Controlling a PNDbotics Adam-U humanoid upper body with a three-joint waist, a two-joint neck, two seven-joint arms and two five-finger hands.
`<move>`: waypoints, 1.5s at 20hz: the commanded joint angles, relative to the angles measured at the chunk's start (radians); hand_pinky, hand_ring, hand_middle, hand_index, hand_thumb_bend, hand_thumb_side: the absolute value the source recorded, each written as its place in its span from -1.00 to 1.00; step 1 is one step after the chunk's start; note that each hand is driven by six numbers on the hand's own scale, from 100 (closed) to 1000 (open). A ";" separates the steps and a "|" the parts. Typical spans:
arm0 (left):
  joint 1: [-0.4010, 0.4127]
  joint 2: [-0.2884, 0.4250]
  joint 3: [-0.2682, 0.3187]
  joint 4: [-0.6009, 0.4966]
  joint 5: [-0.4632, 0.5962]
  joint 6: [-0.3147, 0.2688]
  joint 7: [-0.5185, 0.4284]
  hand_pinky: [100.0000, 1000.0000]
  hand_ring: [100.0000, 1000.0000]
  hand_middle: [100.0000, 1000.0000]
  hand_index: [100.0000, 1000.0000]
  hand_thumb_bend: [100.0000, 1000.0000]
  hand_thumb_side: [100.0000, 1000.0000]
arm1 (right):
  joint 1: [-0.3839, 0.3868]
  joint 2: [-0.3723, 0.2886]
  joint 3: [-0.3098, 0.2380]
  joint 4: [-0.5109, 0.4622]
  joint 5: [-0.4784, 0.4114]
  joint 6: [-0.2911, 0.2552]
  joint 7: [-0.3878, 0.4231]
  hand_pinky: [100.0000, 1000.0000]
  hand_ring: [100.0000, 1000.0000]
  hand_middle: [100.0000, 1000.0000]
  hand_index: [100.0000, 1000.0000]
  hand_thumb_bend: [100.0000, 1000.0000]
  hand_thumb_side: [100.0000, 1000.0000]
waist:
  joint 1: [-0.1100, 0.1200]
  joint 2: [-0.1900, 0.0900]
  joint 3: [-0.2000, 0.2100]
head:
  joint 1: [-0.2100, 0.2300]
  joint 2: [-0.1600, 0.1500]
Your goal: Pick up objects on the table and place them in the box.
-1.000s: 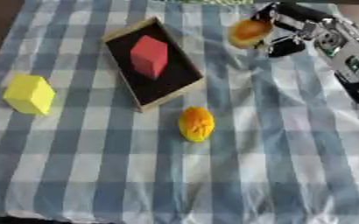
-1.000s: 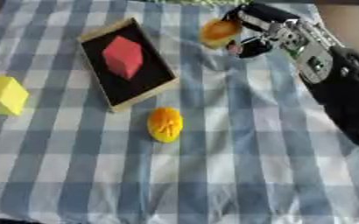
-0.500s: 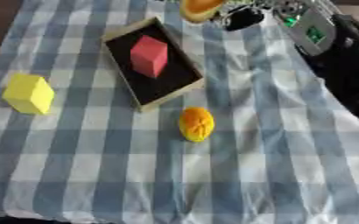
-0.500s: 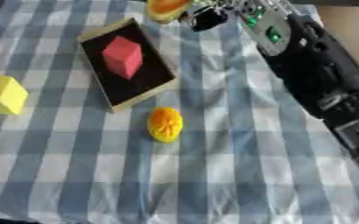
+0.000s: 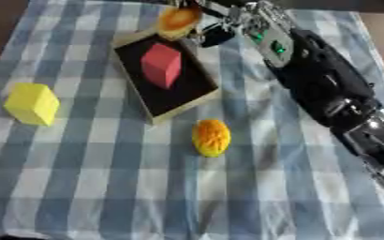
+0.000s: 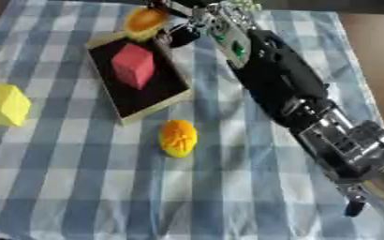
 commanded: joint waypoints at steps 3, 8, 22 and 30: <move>-0.025 0.010 -0.005 -0.018 0.007 -0.004 -0.012 0.51 0.43 0.52 0.64 -0.67 0.01 | -0.036 0.021 -0.041 0.045 0.037 0.010 -0.050 0.74 0.54 0.08 0.32 -1.00 -1.00 | -0.012 0.003 0.012 | -0.011 -0.021; -0.026 0.009 -0.007 -0.018 0.011 -0.002 -0.015 0.51 0.43 0.52 0.64 -0.68 0.01 | -0.050 0.040 -0.069 0.073 0.044 0.046 -0.095 0.74 0.54 0.08 0.32 -1.00 -1.00 | -0.015 0.006 0.020 | -0.015 -0.023; -0.025 0.007 -0.009 -0.018 0.018 -0.001 -0.016 0.51 0.43 0.52 0.64 -0.69 0.03 | -0.050 0.044 -0.066 0.092 0.094 0.029 -0.022 0.78 0.75 0.53 0.74 -1.00 -1.00 | -0.020 0.017 0.023 | -0.013 -0.026; -0.025 0.005 -0.009 -0.018 0.021 -0.002 -0.015 0.51 0.43 0.52 0.65 -0.70 0.04 | -0.048 0.042 -0.067 0.083 0.206 0.000 0.044 0.98 1.00 0.84 1.00 -1.00 -1.00 | -0.025 0.022 0.030 | -0.015 -0.032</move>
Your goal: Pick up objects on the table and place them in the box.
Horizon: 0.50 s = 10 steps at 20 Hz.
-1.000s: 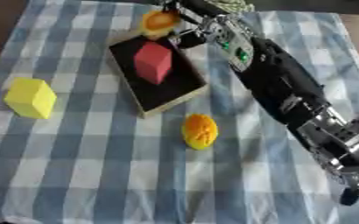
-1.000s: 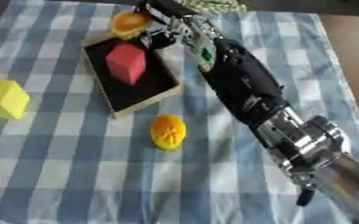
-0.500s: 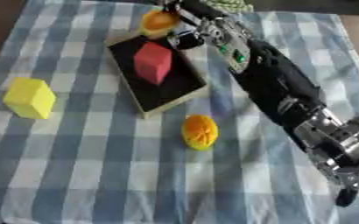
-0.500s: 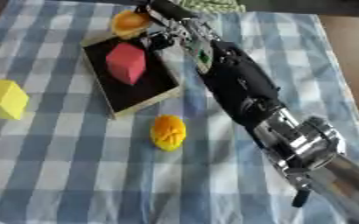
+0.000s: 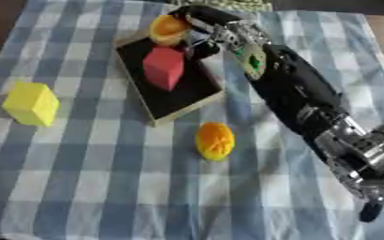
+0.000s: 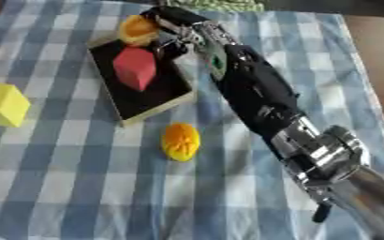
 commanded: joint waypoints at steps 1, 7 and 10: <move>-0.010 0.015 0.003 -0.018 0.006 -0.002 -0.001 0.51 0.43 0.52 0.65 -0.70 0.04 | -0.022 -0.013 -0.004 -0.016 0.043 -0.016 0.029 1.00 1.00 0.87 1.00 -0.89 -1.00 | -0.011 -0.002 0.004 | -0.003 -0.014; -0.009 0.013 0.004 -0.018 0.008 -0.002 0.001 0.51 0.43 0.52 0.65 -0.70 0.04 | -0.026 -0.014 -0.017 -0.017 0.092 -0.043 0.085 1.00 1.00 0.97 1.00 -0.70 -1.00 | -0.015 0.000 0.006 | -0.003 -0.015; -0.008 0.013 0.005 -0.018 0.008 -0.003 0.001 0.52 0.44 0.52 0.65 -0.70 0.04 | -0.032 -0.015 -0.026 -0.024 0.070 -0.041 0.097 1.00 1.00 0.99 1.00 -0.47 -1.00 | -0.015 -0.001 0.005 | -0.002 -0.014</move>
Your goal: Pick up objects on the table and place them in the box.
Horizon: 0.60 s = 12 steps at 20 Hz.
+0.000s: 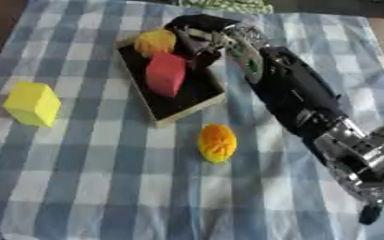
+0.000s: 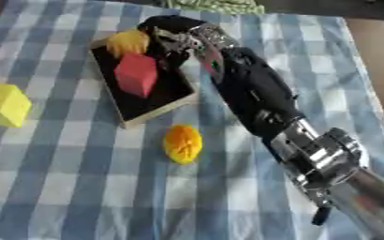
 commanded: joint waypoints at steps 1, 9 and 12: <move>-0.007 0.013 0.005 -0.018 0.004 -0.002 0.001 0.52 0.43 0.52 0.65 -0.69 0.04 | -0.032 -0.016 -0.015 -0.027 -0.014 0.005 0.008 1.00 1.00 0.99 1.00 -0.42 -1.00 | -0.010 -0.004 -0.001 | 0.001 -0.010; -0.004 0.014 0.006 -0.018 0.004 -0.002 0.000 0.52 0.43 0.52 0.65 -0.70 0.04 | -0.038 -0.025 -0.010 -0.068 -0.073 0.051 -0.023 1.00 1.00 0.94 1.00 -0.51 -1.00 | -0.009 -0.007 -0.008 | 0.007 -0.007; -0.001 0.017 0.009 -0.018 0.001 -0.001 0.002 0.52 0.44 0.52 0.65 -0.70 0.05 | -0.042 -0.050 0.000 -0.129 -0.127 0.067 -0.022 1.00 1.00 0.88 1.00 -0.77 -1.00 | -0.011 -0.008 -0.014 | 0.014 -0.003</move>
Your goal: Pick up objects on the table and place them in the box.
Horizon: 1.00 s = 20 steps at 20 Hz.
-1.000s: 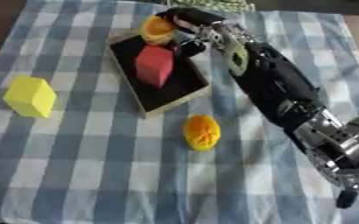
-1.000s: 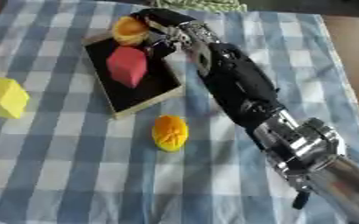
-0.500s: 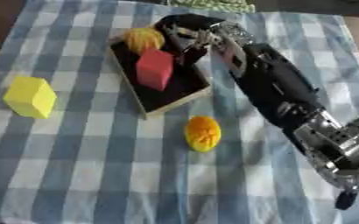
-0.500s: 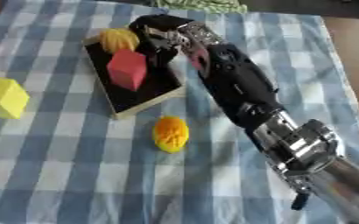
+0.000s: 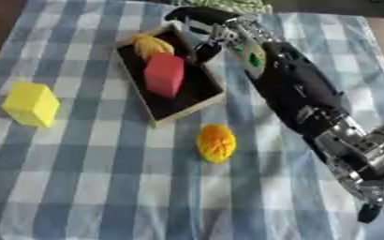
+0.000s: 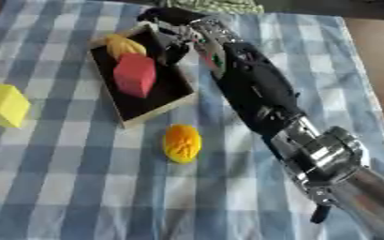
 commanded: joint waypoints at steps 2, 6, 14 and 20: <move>0.001 0.021 0.012 -0.018 -0.002 -0.001 0.004 0.52 0.44 0.52 0.65 -0.70 0.05 | -0.025 -0.086 0.019 -0.135 -0.081 0.035 -0.008 0.96 1.00 0.81 1.00 -1.00 -1.00 | -0.014 -0.011 -0.008 | 0.015 0.002; 0.011 0.031 0.017 -0.018 -0.010 -0.001 0.011 0.52 0.44 0.52 0.65 -0.70 0.04 | 0.032 -0.217 0.076 -0.350 -0.187 0.074 0.021 0.88 0.96 0.75 0.96 -1.00 -1.00 | -0.021 -0.021 -0.026 | 0.035 0.013; 0.021 0.038 0.019 -0.018 -0.017 0.002 0.014 0.52 0.44 0.53 0.65 -0.70 0.04 | 0.279 -0.471 0.123 -0.821 -0.459 0.145 0.124 0.85 0.90 0.72 0.91 -1.00 -0.80 | -0.016 -0.034 -0.045 | 0.054 0.024; 0.023 0.039 0.017 -0.018 -0.016 0.003 0.012 0.52 0.44 0.53 0.65 -0.70 0.04 | 0.446 -0.573 0.113 -1.077 -0.524 0.203 0.150 0.84 0.89 0.74 0.92 -1.00 -0.68 | -0.010 -0.037 -0.053 | 0.069 0.035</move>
